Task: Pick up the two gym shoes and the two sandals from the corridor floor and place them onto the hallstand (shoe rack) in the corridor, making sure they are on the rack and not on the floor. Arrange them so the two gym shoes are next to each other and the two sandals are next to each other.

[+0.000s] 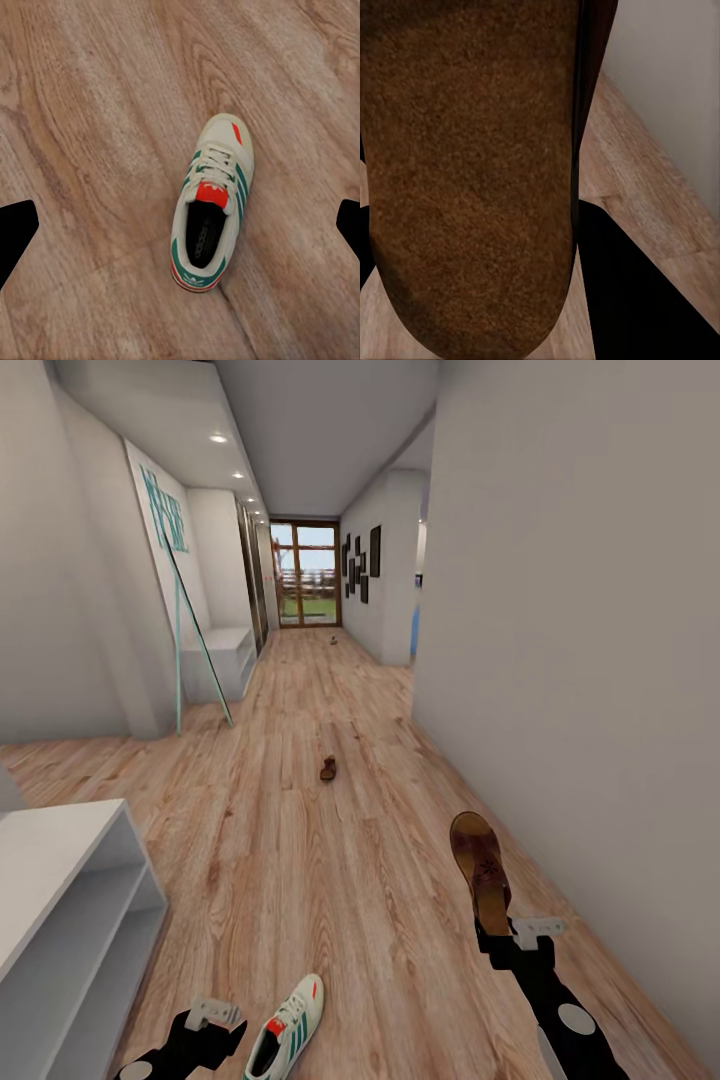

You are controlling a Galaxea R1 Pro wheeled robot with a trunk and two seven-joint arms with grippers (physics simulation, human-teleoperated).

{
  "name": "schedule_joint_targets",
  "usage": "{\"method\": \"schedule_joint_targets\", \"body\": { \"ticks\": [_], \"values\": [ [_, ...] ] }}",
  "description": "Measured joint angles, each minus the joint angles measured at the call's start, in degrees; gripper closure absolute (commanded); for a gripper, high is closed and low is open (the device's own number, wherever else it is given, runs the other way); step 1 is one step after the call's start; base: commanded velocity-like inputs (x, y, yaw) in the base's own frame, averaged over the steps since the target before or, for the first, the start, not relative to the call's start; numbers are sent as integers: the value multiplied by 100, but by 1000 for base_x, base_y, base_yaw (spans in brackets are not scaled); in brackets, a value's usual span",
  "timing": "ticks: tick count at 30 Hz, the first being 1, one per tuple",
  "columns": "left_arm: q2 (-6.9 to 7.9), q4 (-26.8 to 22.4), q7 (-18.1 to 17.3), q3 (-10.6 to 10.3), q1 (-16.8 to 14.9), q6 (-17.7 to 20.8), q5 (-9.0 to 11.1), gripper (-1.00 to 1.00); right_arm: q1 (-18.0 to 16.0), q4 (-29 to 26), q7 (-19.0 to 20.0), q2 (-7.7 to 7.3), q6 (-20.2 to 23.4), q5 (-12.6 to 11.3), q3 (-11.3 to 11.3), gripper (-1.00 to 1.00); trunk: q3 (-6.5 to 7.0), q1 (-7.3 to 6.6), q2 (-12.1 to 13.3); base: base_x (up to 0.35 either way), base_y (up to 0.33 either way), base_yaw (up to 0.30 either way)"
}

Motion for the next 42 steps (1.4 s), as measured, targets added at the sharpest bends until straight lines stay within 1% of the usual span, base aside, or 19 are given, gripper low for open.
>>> {"method": "schedule_joint_targets", "body": {
  "ticks": [13, 20, 28, 33, 38, 42],
  "values": [
    [13, -2, -5, -1, 1, -1, 0, -100, 0, 0, 0, 7, 0, 2, 0, 100, 0, 0, 0, 7, 2, 0],
    [1, -2, -3, -1, 4, -4, 0, -100, 0, -4, 0, 17, -2, 4, 1, 100, 0, -1, 0, 127, 104, 0],
    [-2, -8, -5, -1, 5, -8, 0, -100, 0, -9, 0, 25, -3, 9, 0, 100, 0, 0, 0, 19, 16, 0],
    [4, -6, -5, -1, 4, -3, -1, -100, 0, -14, 0, 26, -8, 49, 0, 100, 0, 0, 0, 0, 0, -53],
    [5, 0, -6, -5, 4, -2, -17, -100, 1, -12, 0, 32, -3, 63, 0, 100, -89, 110, -199, 0, 0, -139],
    [4, 1, -6, -45, 0, -4, -193, -100, 1, -3, 0, 37, -1, 65, 0, 100, -161, 197, -360, 0, 0, -204]
  ]
}}
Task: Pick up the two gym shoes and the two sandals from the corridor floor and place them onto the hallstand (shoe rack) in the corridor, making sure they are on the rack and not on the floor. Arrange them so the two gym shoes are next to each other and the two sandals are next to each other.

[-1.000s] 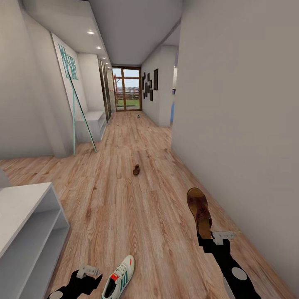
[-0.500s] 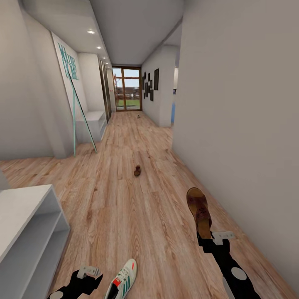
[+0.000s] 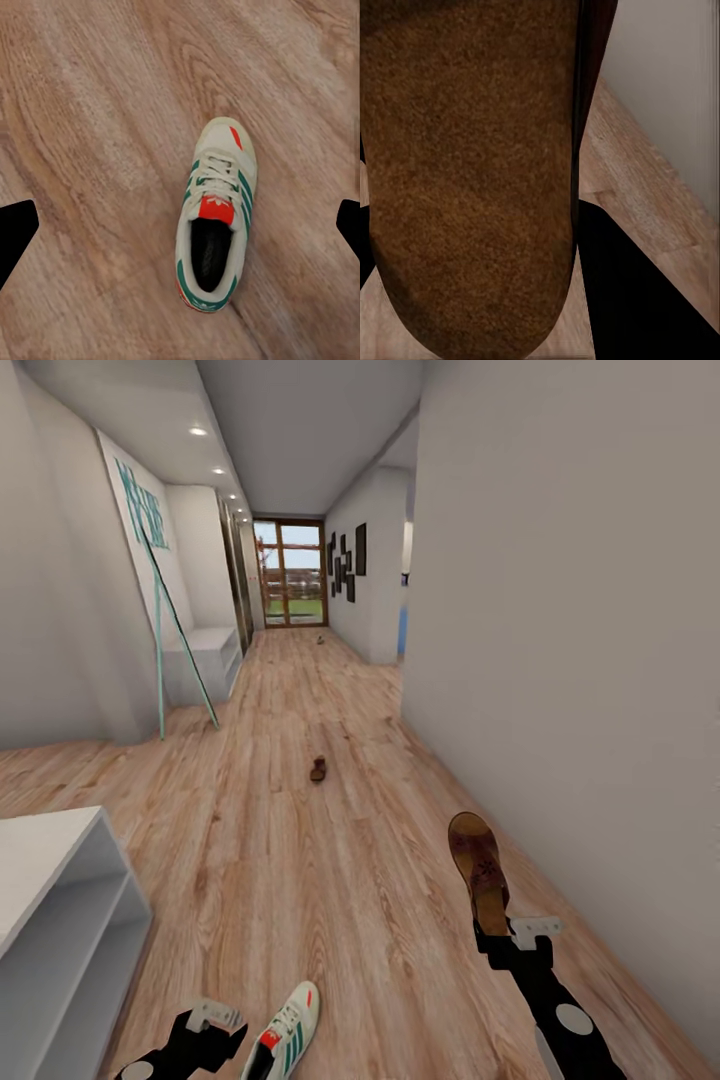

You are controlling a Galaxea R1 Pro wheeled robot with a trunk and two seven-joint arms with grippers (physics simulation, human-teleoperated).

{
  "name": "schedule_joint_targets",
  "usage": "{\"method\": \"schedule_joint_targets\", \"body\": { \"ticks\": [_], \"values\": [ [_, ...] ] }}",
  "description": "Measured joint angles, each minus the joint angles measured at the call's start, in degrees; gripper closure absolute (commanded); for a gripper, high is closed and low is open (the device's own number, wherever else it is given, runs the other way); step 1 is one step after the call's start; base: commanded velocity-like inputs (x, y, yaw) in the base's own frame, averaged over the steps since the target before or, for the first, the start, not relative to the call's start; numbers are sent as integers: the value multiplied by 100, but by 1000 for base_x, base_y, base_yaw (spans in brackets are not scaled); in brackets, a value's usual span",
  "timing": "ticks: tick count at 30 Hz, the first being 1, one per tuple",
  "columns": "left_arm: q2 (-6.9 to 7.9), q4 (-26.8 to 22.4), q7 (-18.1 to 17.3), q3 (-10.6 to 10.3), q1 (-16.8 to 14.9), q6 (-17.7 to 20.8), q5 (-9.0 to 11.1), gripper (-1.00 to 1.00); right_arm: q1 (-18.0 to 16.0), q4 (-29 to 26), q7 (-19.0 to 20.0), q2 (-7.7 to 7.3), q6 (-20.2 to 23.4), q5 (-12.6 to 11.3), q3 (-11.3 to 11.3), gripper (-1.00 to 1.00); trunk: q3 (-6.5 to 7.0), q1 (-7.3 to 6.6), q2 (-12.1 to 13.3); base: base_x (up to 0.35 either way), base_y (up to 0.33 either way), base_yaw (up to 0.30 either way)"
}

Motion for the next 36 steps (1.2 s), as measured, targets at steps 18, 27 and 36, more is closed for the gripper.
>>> {"method": "schedule_joint_targets", "body": {
  "ticks": [18, 27, 36],
  "values": [
    [75, -160, -1436, 3, -409, 112, -346, -100, -5, -824, 0, 31, 892, -26, 51, 100, -424, 395, -722, 0, 0, -18],
    [80, -116, -1460, -4, -431, 130, -476, -100, -1, -1104, -4, 20, 1070, -31, 128, 100, -668, 593, -1083, 0, 0, 0],
    [77, -113, -1453, -4, -427, 132, -481, -100, 0, -1137, -2, 4, 1072, -32, 128, 100, -913, 791, -1444, 0, 0, 0]
  ]
}}
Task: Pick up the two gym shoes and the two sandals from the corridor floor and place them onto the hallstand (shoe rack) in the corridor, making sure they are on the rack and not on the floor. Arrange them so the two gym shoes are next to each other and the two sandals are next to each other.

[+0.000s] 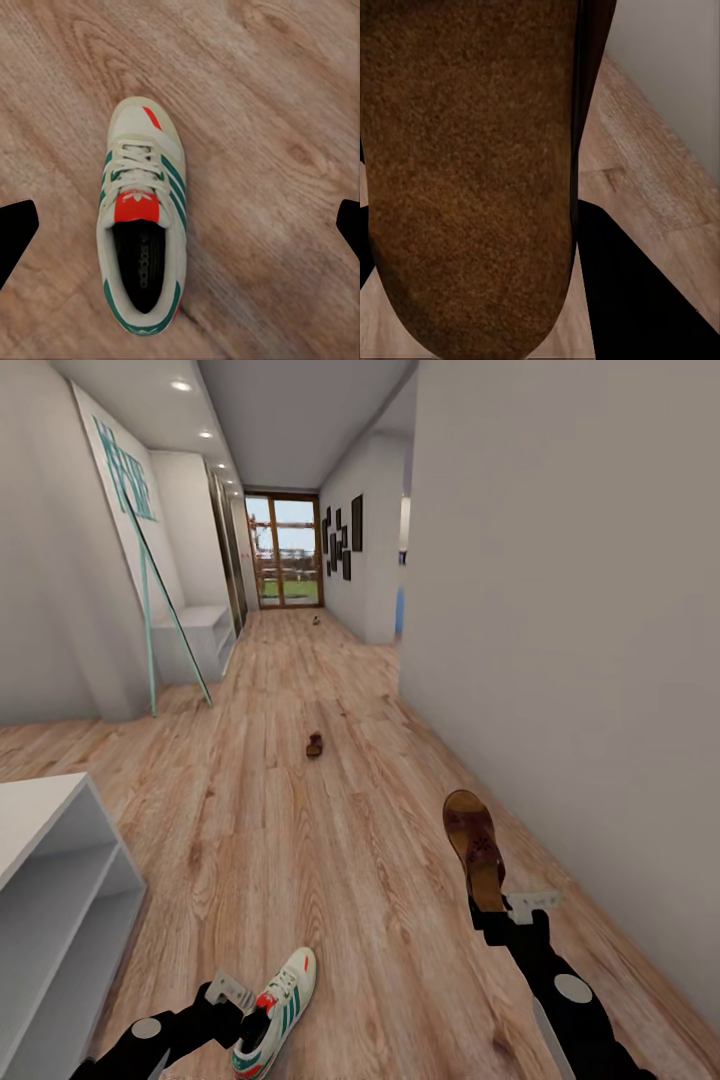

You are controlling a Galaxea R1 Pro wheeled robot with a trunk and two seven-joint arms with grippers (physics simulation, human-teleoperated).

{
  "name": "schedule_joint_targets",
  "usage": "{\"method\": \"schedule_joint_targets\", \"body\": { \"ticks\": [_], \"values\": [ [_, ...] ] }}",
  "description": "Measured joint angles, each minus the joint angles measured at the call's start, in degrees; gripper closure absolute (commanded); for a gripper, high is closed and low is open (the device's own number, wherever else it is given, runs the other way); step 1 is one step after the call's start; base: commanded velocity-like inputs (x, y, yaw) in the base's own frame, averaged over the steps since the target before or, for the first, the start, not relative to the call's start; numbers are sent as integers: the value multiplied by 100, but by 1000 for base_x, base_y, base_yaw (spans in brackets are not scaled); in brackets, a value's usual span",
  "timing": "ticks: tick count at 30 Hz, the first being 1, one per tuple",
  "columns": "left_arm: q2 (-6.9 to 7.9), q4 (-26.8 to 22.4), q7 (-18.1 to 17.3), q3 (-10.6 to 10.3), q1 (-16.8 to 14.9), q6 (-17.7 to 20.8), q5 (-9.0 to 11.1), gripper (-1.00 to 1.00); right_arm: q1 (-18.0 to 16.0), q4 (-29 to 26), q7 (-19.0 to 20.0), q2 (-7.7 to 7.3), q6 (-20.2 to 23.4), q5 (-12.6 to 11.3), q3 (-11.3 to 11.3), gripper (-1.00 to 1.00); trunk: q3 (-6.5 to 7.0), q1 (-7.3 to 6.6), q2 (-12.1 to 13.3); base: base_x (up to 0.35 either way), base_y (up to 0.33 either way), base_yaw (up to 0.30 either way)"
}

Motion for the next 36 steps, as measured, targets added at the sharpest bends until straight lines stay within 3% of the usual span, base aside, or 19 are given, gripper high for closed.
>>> {"method": "schedule_joint_targets", "body": {
  "ticks": [13, 19, 36],
  "values": [
    [31, 0, 17, 9, 6, -6, -1, -100, 0, -11, -2, -2, 9, 0, 4, 100, -353, 286, -521, 0, 0, 0],
    [22, -1, 403, 21, 9, -7, 3, -100, 0, -11, -1, -2, 9, 0, 6, 100, -516, 417, -762, 0, 0, 0],
    [16, -8, 538, 77, -14, -19, 47, -100, 0, -8, -3, -1, 9, 15, 12, 100, -1002, 462, -786, 0, 0, 0]
  ]
}}
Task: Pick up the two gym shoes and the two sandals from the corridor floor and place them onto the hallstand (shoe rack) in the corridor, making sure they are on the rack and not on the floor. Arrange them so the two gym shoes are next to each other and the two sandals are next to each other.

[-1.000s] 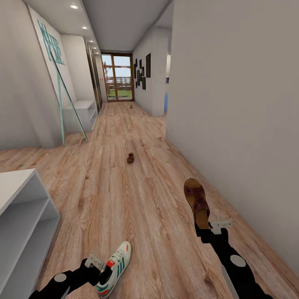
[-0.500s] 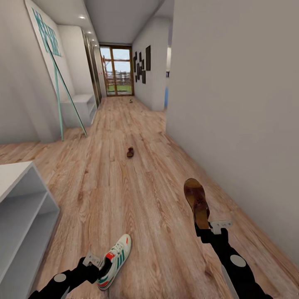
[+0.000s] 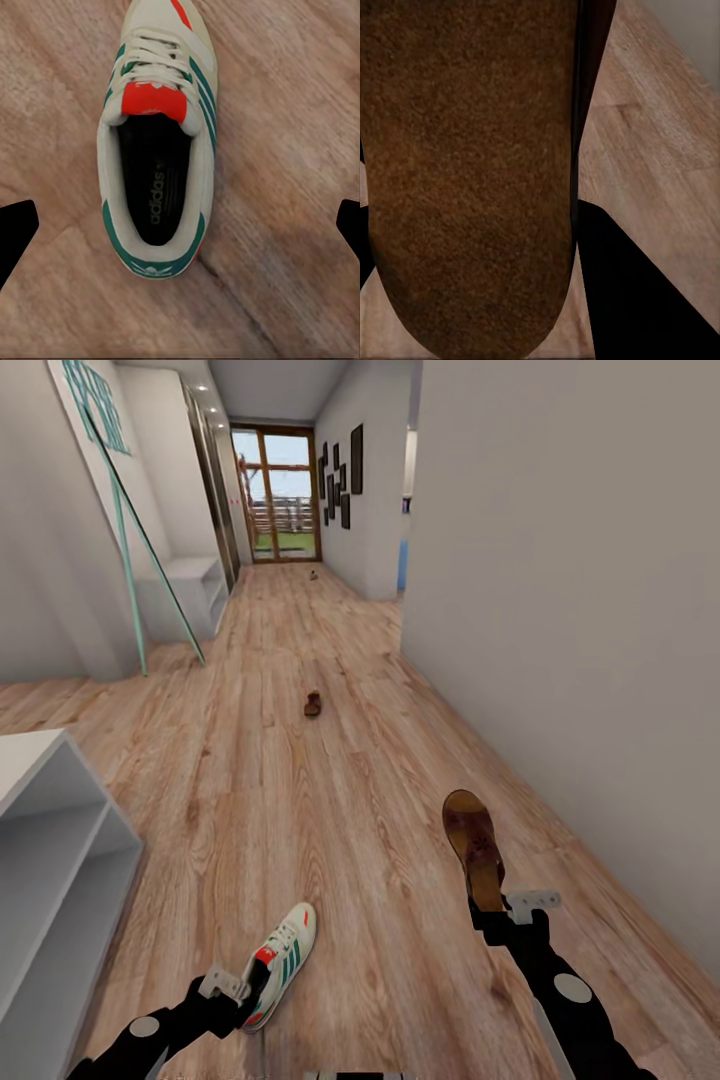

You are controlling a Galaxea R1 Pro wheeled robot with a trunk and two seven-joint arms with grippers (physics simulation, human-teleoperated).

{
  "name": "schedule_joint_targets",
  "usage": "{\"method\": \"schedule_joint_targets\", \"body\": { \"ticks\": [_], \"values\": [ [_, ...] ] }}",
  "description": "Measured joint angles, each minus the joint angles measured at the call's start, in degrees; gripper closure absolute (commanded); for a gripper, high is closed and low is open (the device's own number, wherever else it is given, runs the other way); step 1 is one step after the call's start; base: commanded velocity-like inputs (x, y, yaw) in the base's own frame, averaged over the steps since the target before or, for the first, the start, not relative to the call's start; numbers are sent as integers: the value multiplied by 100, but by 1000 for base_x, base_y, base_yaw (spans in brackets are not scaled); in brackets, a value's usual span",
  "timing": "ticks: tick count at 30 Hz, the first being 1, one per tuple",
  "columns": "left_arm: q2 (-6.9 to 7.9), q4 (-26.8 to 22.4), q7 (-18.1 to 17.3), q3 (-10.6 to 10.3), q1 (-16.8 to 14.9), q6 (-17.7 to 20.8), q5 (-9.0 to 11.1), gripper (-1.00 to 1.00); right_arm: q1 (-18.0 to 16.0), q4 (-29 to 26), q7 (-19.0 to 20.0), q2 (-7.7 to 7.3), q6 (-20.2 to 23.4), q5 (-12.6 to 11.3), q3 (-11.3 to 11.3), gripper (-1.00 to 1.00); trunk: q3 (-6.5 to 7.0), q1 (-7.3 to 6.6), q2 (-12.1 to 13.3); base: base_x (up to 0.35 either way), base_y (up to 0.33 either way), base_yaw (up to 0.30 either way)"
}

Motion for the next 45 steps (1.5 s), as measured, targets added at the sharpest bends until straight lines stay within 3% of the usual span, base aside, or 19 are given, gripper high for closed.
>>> {"method": "schedule_joint_targets", "body": {
  "ticks": [18, 26, 32, 45],
  "values": [
    [5, -13, 27, 29, -15, -6, 27, -100, 0, -3, 0, 0, 0, 4, 4, 100, -400, 46, -24, 0, 0, 0],
    [6, -33, 102, 311, -29, -8, 29, -100, 0, -3, 0, 0, 0, 7, 3, 100, -577, 67, -35, 0, 0, 0],
    [18, -50, 125, 363, -48, -9, 28, -100, 0, -3, 0, 0, 0, 8, 0, 100, -710, 82, -43, 0, 0, 0],
    [14, -54, 302, 362, -12, -36, 25, -100, 0, -4, 0, 0, 0, 9, -1, 100, -711, 82, -43, 1, 0, 0]
  ]
}}
